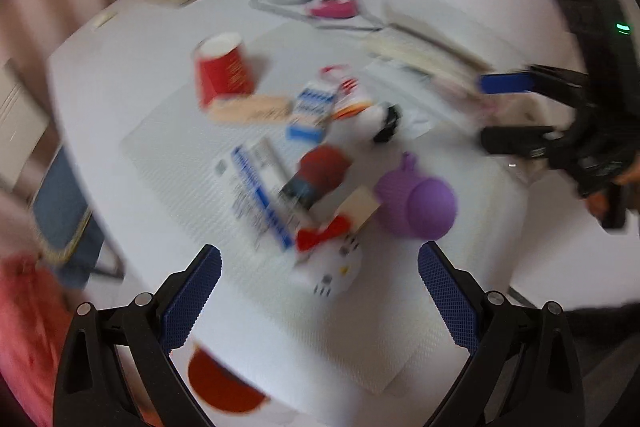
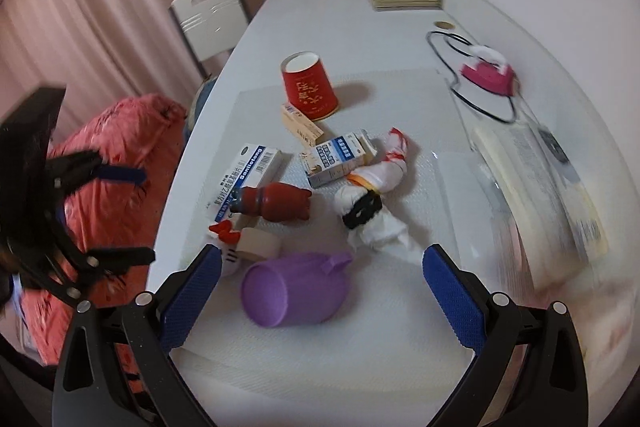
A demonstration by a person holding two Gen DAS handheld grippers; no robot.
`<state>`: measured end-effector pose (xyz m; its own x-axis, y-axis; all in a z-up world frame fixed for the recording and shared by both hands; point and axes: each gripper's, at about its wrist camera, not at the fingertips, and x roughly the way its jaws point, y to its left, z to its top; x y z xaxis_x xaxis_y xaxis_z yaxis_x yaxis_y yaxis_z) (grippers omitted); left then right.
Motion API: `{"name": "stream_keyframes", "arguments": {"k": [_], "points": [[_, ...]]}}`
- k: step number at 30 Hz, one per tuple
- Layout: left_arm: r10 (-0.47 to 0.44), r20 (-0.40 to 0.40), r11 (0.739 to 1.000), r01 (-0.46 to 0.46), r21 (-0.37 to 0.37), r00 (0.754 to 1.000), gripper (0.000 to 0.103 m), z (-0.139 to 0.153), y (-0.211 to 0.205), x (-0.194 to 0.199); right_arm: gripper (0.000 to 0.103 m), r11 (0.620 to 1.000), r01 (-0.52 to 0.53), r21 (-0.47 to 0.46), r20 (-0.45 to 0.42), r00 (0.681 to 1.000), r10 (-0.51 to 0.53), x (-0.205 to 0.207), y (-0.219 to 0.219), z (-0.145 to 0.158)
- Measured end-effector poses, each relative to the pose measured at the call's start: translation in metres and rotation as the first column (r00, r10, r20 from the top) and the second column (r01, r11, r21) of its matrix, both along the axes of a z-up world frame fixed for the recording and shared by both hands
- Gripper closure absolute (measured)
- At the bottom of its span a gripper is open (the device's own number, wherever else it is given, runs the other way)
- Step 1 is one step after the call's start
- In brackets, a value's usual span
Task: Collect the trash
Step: 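Grasp the crumpled white tissue with the right tool while the left tool grasps the brown bear figure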
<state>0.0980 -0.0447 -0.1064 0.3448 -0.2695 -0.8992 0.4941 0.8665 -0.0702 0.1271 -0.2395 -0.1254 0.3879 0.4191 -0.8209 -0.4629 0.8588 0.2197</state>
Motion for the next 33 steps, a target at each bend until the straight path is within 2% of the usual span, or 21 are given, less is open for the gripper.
{"name": "stream_keyframes", "arguments": {"k": [1, 3, 4, 5, 7, 9, 11, 12, 14, 17, 24, 31, 33], "points": [[-0.060, 0.006, 0.998, 0.060, 0.032, 0.998, 0.006, -0.002, -0.007, 0.007, 0.008, 1.000, -0.022, -0.018, 0.002, 1.000, 0.022, 0.004, 0.003, -0.002], [-0.143, 0.016, 0.987, 0.141, 0.073, 0.990, 0.009, -0.006, -0.016, 0.012, 0.023, 0.997, -0.074, -0.035, -0.003, 0.997, 0.074, 0.013, 0.008, -0.008], [-0.196, 0.019, 0.977, 0.193, 0.089, 0.980, 0.020, -0.009, -0.021, 0.017, 0.025, 0.995, -0.087, -0.047, -0.012, 0.996, 0.087, 0.017, 0.010, -0.013], [-0.226, 0.005, 0.969, 0.225, 0.102, 0.974, 0.023, -0.013, -0.024, 0.023, 0.030, 0.994, -0.094, -0.048, -0.018, 0.995, 0.093, 0.019, 0.011, -0.017], [-0.263, -0.012, 0.958, 0.262, 0.118, 0.965, 0.023, -0.019, -0.030, 0.036, 0.034, 0.993, -0.103, -0.053, -0.036, 0.994, 0.101, 0.028, 0.013, -0.027], [-0.289, -0.033, 0.952, 0.291, 0.098, 0.957, 0.024, -0.025, -0.034, 0.047, 0.045, 0.991, -0.122, -0.061, -0.042, 0.992, 0.119, 0.035, 0.016, -0.033], [-0.318, -0.062, 0.943, 0.322, 0.080, 0.946, 0.031, -0.032, -0.040, 0.058, 0.045, 0.986, -0.140, -0.087, -0.044, 0.990, 0.136, 0.039, 0.019, -0.038], [-0.348, -0.080, 0.932, 0.354, 0.078, 0.934, 0.031, -0.036, -0.046, 0.062, 0.045, 0.984, -0.145, -0.099, -0.042, 0.989, 0.142, 0.042, 0.020, -0.040], [-0.380, -0.093, 0.916, 0.388, 0.099, 0.920, 0.033, -0.042, -0.050, 0.066, 0.046, 0.980, -0.158, -0.119, -0.054, 0.987, 0.152, 0.050, 0.022, -0.046], [-0.389, -0.138, 0.910, 0.403, 0.096, 0.911, 0.049, -0.054, -0.053, 0.077, 0.056, 0.977, -0.172, -0.125, -0.074, 0.984, 0.164, 0.058, 0.024, -0.055], [-0.417, -0.200, 0.895, 0.440, 0.082, 0.886, 0.049, -0.075, -0.058, 0.088, 0.058, 0.972, -0.190, -0.142, -0.109, 0.978, 0.176, 0.072, 0.027, -0.072], [-0.404, -0.219, 0.905, 0.423, 0.047, 0.888, 0.049, -0.080, -0.058, 0.095, 0.058, 0.965, -0.186, -0.184, -0.133, 0.978, 0.163, 0.082, 0.024, -0.086], [-0.399, -0.224, 0.907, 0.418, 0.043, 0.889, 0.049, -0.082, -0.057, 0.095, 0.062, 0.970, -0.172, -0.171, -0.125, 0.980, 0.152, 0.083, 0.020, -0.087]]}}
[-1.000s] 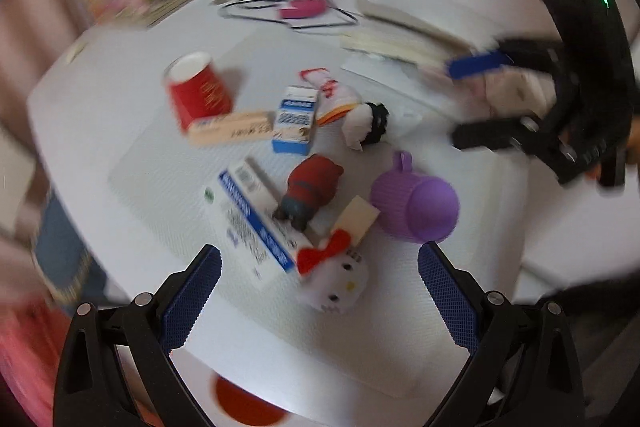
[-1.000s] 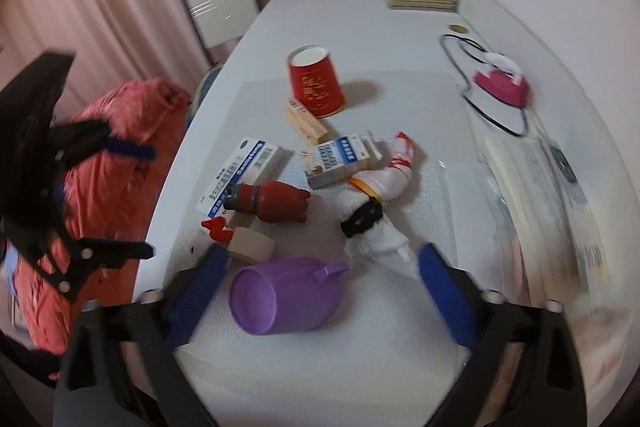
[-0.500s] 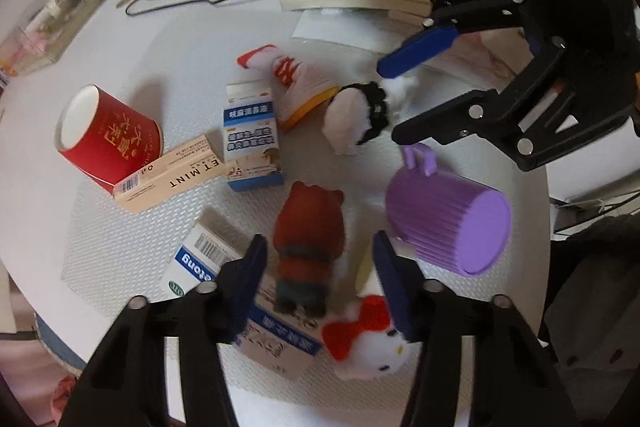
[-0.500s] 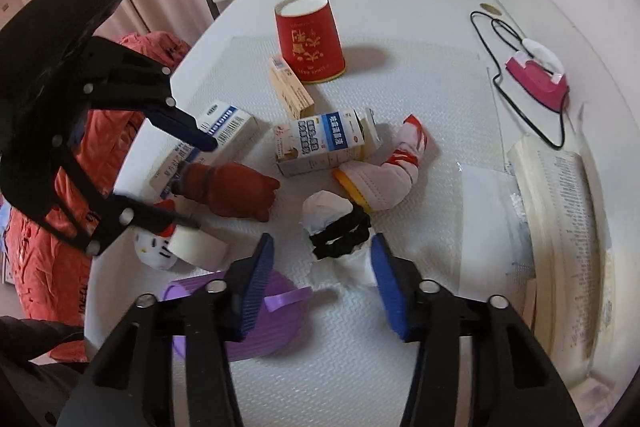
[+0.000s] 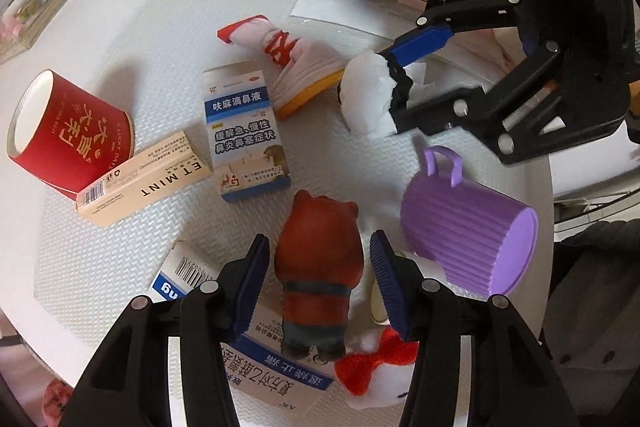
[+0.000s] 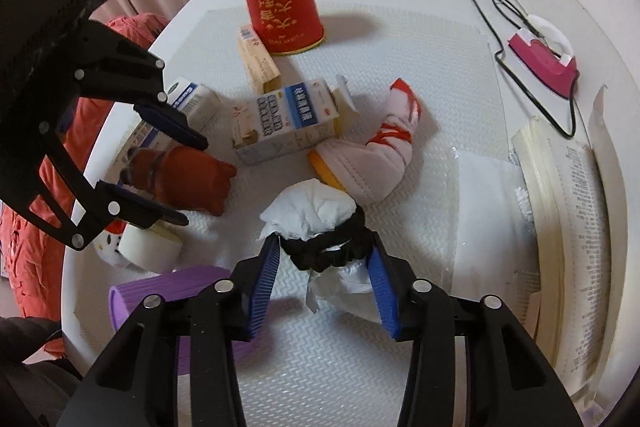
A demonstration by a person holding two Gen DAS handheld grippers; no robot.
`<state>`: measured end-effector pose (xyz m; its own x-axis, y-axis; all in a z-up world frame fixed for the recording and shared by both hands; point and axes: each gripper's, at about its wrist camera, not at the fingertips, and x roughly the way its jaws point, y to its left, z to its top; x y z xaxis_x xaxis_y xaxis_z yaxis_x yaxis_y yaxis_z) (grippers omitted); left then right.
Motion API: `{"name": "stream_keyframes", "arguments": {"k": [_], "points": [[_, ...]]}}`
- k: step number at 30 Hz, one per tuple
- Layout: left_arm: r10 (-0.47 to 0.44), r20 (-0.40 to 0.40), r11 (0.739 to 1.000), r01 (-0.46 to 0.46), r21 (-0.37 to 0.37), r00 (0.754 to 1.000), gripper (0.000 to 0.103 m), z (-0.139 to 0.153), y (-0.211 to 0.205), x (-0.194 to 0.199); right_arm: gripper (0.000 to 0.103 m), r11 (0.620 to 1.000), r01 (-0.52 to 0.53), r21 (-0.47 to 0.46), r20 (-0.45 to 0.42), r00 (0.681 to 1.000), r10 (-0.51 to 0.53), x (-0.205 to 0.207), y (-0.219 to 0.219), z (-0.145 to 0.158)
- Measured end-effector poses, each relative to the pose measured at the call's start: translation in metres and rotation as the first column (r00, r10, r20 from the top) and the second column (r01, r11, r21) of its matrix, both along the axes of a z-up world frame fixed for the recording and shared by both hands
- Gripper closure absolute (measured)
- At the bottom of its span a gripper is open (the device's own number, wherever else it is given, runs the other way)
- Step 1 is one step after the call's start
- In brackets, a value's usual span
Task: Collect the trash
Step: 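Grasp the crumpled white tissue with the right tool while the left tool grasps the brown bear figure, then carry the tissue and bear figure down to the orange floor bin with both tools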
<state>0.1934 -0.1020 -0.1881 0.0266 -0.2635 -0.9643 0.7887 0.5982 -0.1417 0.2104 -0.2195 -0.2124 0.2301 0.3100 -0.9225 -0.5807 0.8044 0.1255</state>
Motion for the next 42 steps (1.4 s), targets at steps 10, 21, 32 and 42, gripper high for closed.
{"name": "stream_keyframes", "arguments": {"k": [10, 21, 32, 42], "points": [[0.026, -0.018, 1.000, -0.026, -0.010, 0.999, 0.061, -0.007, 0.001, 0.004, 0.067, 0.998, 0.024, 0.053, 0.000, 1.000, -0.024, -0.002, -0.007, -0.001], [0.039, 0.027, 0.999, -0.038, -0.034, 0.999, 0.062, 0.030, -0.004, -0.009, 0.068, 0.994, 0.003, 0.106, 0.034, 0.999, -0.007, -0.015, -0.011, 0.036], [0.052, 0.110, 0.998, -0.047, -0.049, 0.993, 0.062, 0.078, 0.017, -0.035, 0.067, 0.986, -0.080, 0.146, 0.109, 0.992, 0.064, -0.050, -0.006, 0.097], [0.163, 0.212, 0.986, -0.154, -0.059, 0.963, 0.062, 0.132, 0.062, -0.094, 0.067, 0.953, -0.212, 0.216, 0.153, 0.971, 0.181, -0.090, 0.031, 0.143]]}}
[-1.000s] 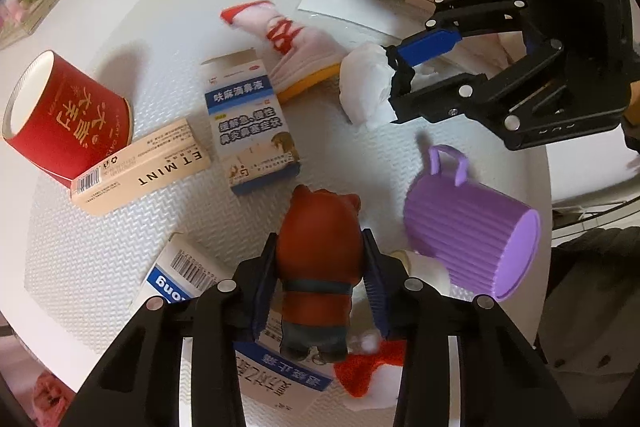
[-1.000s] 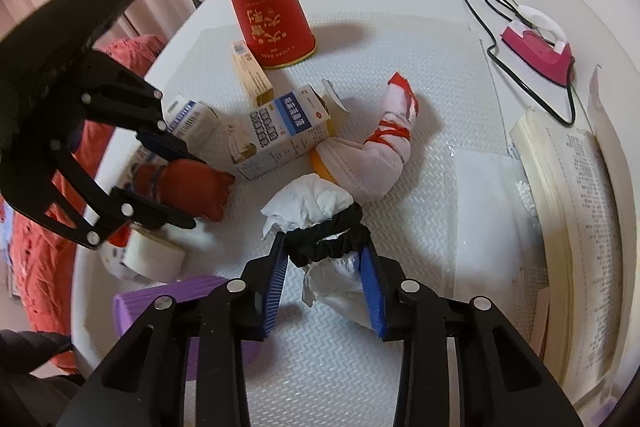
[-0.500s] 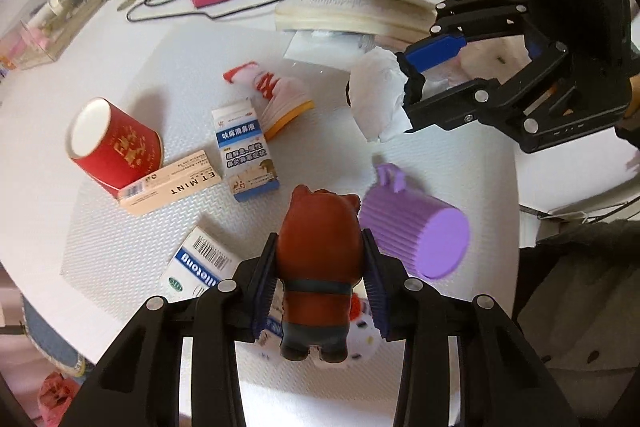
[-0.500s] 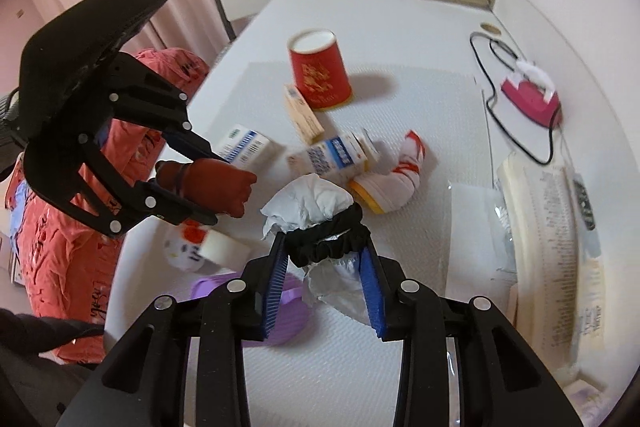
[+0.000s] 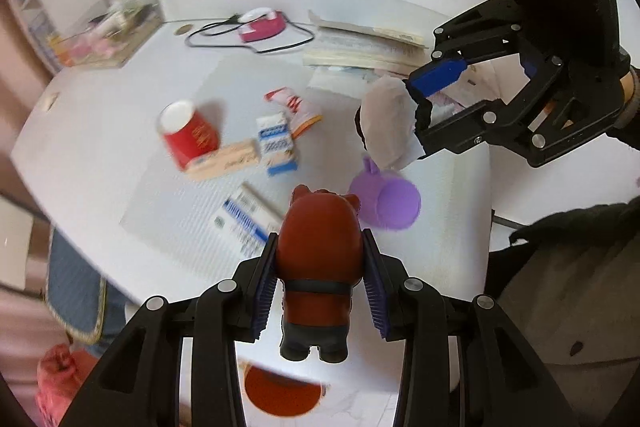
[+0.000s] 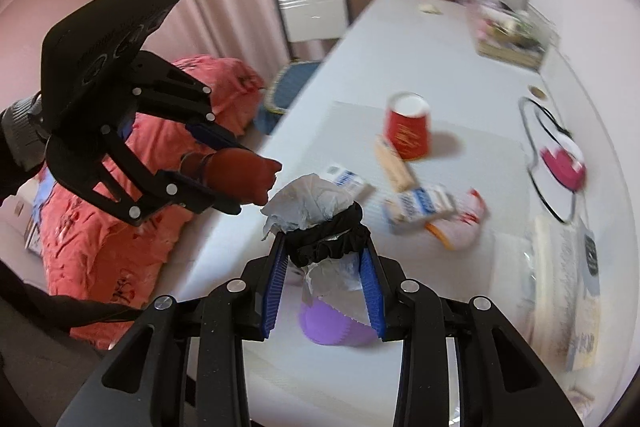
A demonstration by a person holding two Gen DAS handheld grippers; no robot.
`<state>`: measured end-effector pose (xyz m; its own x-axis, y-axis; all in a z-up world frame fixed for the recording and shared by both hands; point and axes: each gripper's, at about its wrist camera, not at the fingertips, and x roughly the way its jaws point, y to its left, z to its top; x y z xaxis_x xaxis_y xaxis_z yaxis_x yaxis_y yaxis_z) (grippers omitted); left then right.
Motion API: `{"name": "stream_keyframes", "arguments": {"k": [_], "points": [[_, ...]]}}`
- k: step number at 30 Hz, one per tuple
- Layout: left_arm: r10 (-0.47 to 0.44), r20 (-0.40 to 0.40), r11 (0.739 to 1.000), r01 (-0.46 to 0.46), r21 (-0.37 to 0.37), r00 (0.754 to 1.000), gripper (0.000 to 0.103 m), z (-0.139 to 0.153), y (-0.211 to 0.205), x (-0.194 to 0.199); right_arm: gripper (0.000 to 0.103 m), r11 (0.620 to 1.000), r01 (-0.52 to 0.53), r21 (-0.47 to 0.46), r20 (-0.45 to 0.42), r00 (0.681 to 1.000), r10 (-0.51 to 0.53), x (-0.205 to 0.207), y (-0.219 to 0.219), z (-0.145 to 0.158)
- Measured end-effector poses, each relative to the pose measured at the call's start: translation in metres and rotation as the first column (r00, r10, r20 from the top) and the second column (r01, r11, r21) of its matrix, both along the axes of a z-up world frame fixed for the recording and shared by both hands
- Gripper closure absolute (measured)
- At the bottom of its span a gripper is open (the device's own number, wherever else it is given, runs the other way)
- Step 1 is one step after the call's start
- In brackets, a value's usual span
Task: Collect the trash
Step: 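Carry the tissue and bear figure down to the orange floor bin with both tools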
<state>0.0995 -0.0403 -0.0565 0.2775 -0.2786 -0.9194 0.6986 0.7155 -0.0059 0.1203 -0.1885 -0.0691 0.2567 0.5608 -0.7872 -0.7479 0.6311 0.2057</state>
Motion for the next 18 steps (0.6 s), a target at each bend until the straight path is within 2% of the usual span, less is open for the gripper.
{"name": "stream_keyframes", "arguments": {"k": [6, 10, 14, 18], "points": [[0.129, 0.022, 0.992, -0.129, 0.015, 0.991, 0.062, 0.012, 0.048, -0.037, 0.067, 0.991, -0.128, 0.037, -0.003, 0.992, 0.128, -0.017, 0.050, 0.011], [0.237, 0.022, 0.971, -0.237, 0.020, 0.971, 0.062, 0.012, 0.087, -0.069, 0.067, 0.969, -0.241, 0.046, -0.007, 0.970, 0.242, -0.032, 0.100, 0.013], [0.351, 0.008, 0.936, -0.351, 0.013, 0.936, 0.062, 0.007, 0.127, -0.100, 0.067, 0.932, -0.359, 0.054, -0.021, 0.933, 0.360, -0.047, 0.158, 0.010], [0.468, -0.021, 0.884, -0.468, 0.000, 0.884, 0.062, -0.008, 0.169, -0.126, 0.067, 0.889, -0.455, 0.050, -0.031, 0.889, 0.457, -0.063, 0.217, 0.003]]}}
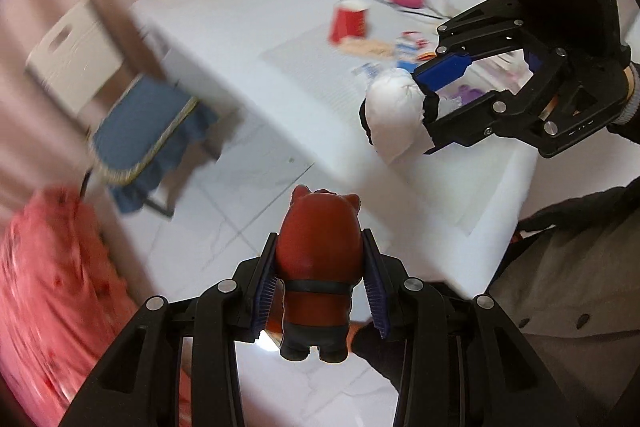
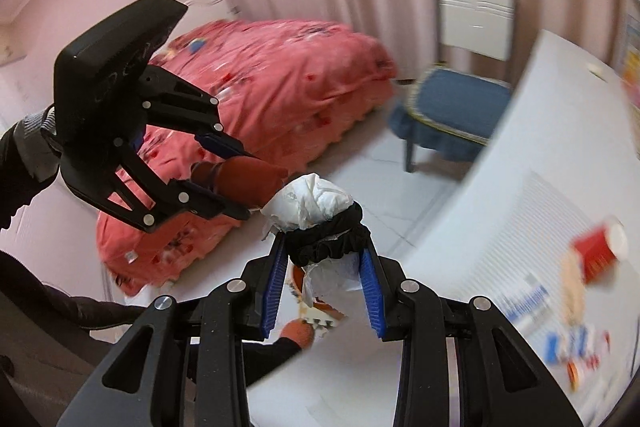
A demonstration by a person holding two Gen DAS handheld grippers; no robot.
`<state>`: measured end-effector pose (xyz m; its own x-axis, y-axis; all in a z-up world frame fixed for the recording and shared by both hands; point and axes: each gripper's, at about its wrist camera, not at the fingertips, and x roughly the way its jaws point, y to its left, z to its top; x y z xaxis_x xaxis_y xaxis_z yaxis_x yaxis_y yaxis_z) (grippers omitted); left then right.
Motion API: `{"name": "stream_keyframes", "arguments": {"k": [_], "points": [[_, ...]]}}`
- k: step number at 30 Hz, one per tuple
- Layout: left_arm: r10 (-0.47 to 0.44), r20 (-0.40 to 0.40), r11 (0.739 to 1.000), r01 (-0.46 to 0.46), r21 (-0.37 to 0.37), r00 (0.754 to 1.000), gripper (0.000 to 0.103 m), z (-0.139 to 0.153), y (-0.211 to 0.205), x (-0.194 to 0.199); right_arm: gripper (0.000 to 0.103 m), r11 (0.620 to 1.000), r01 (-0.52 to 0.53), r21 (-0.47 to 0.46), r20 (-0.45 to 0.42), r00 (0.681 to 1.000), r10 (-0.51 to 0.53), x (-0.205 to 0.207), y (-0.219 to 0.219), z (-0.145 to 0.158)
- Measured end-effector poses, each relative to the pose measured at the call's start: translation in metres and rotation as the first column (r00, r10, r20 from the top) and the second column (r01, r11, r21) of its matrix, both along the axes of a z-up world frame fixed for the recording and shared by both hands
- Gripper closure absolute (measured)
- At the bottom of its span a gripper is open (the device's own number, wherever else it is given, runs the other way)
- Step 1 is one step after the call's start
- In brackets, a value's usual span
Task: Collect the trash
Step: 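Carry the tissue and bear figure down to the orange floor bin with both tools, then open the right tool over the bin while the left tool drops the bear figure in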
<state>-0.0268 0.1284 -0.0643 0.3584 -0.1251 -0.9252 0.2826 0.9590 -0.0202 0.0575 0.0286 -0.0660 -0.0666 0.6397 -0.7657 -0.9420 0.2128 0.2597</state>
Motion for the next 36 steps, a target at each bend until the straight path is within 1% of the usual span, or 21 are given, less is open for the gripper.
{"name": "stream_keyframes", "arguments": {"k": [3, 4, 6, 8, 10, 12, 14, 16, 18, 21, 22, 23, 24, 25, 26, 27, 29, 32, 34, 35, 36], "points": [[0.064, -0.019, 0.998, -0.065, -0.018, 0.998, 0.062, -0.014, 0.021, -0.010, 0.067, 0.998, -0.060, -0.022, -0.022, 0.998, 0.060, -0.007, 0.049, -0.017], [0.096, -0.031, 0.995, -0.097, -0.027, 0.995, 0.062, -0.023, 0.031, -0.015, 0.067, 0.997, -0.075, -0.031, -0.028, 0.997, 0.074, -0.009, 0.064, -0.023], [0.126, -0.047, 0.991, -0.129, -0.043, 0.991, 0.062, -0.035, 0.044, -0.019, 0.067, 0.994, -0.099, -0.045, -0.033, 0.995, 0.097, -0.013, 0.085, -0.035], [0.159, -0.069, 0.984, -0.164, -0.065, 0.985, 0.062, -0.053, 0.060, -0.025, 0.067, 0.990, -0.121, -0.071, -0.044, 0.992, 0.118, -0.019, 0.111, -0.054], [0.174, -0.084, 0.981, -0.180, -0.076, 0.981, 0.062, -0.072, 0.072, -0.028, 0.067, 0.985, -0.140, -0.099, -0.064, 0.989, 0.134, -0.021, 0.135, -0.078], [0.182, -0.099, 0.977, -0.191, -0.097, 0.978, 0.062, -0.090, 0.081, -0.026, 0.067, 0.980, -0.152, -0.127, -0.072, 0.987, 0.143, -0.023, 0.143, -0.100], [0.196, -0.117, 0.969, -0.211, -0.130, 0.973, 0.062, -0.112, 0.091, -0.024, 0.067, 0.971, -0.167, -0.171, -0.071, 0.985, 0.157, -0.023, 0.158, -0.128], [0.200, -0.124, 0.965, -0.218, -0.148, 0.972, 0.062, -0.137, 0.098, -0.024, 0.067, 0.957, -0.188, -0.219, -0.076, 0.981, 0.176, -0.023, 0.169, -0.160], [0.217, -0.143, 0.958, -0.239, -0.159, 0.966, 0.062, -0.166, 0.105, -0.022, 0.067, 0.945, -0.201, -0.257, -0.085, 0.979, 0.185, -0.027, 0.173, -0.185], [0.236, -0.163, 0.945, -0.265, -0.192, 0.958, 0.062, -0.203, 0.119, -0.027, 0.067, 0.920, -0.204, -0.333, -0.118, 0.978, 0.174, -0.024, 0.195, -0.232], [0.240, -0.176, 0.941, -0.273, -0.199, 0.955, 0.062, -0.215, 0.122, -0.027, 0.067, 0.905, -0.208, -0.371, -0.135, 0.976, 0.169, -0.024, 0.202, -0.249], [0.242, -0.184, 0.940, -0.277, -0.201, 0.953, 0.062, -0.223, 0.127, -0.028, 0.067, 0.895, -0.201, -0.398, -0.182, 0.974, 0.138, -0.020, 0.211, -0.264], [0.242, -0.189, 0.939, -0.279, -0.202, 0.952, 0.062, -0.232, 0.128, -0.029, 0.067, 0.908, -0.197, -0.370, -0.182, 0.974, 0.138, -0.020, 0.218, -0.270], [0.240, -0.198, 0.937, -0.280, -0.210, 0.950, 0.062, -0.244, 0.131, -0.027, 0.067, 0.897, -0.200, -0.394, -0.148, 0.977, 0.153, -0.023, 0.224, -0.275], [0.241, -0.205, 0.934, -0.283, -0.216, 0.949, 0.062, -0.249, 0.133, -0.027, 0.067, 0.877, -0.209, -0.433, -0.118, 0.977, 0.175, -0.026, 0.231, -0.286], [0.245, -0.211, 0.931, -0.290, -0.220, 0.946, 0.062, -0.255, 0.137, -0.025, 0.067, 0.866, -0.219, -0.450, -0.138, 0.975, 0.175, -0.026, 0.238, -0.297], [0.263, -0.216, 0.920, -0.312, -0.236, 0.940, 0.062, -0.266, 0.144, -0.024, 0.067, 0.858, -0.197, -0.474, -0.145, 0.979, 0.145, -0.024, 0.243, -0.315], [0.278, -0.220, 0.907, -0.331, -0.259, 0.935, 0.062, -0.276, 0.150, -0.025, 0.066, 0.836, -0.204, -0.510, -0.149, 0.978, 0.148, -0.027, 0.251, -0.339], [0.277, -0.223, 0.906, -0.332, -0.263, 0.935, 0.062, -0.282, 0.149, -0.026, 0.063, 0.827, -0.204, -0.523, -0.169, 0.976, 0.134, -0.026, 0.254, -0.351], [0.271, -0.222, 0.908, -0.325, -0.263, 0.937, 0.062, -0.286, 0.148, -0.025, 0.060, 0.822, -0.209, -0.529, -0.168, 0.976, 0.140, -0.028, 0.257, -0.357], [0.266, -0.221, 0.911, -0.320, -0.259, 0.938, 0.060, -0.289, 0.147, -0.024, 0.053, 0.816, -0.203, -0.542, -0.149, 0.978, 0.145, -0.030, 0.257, -0.362]]}}
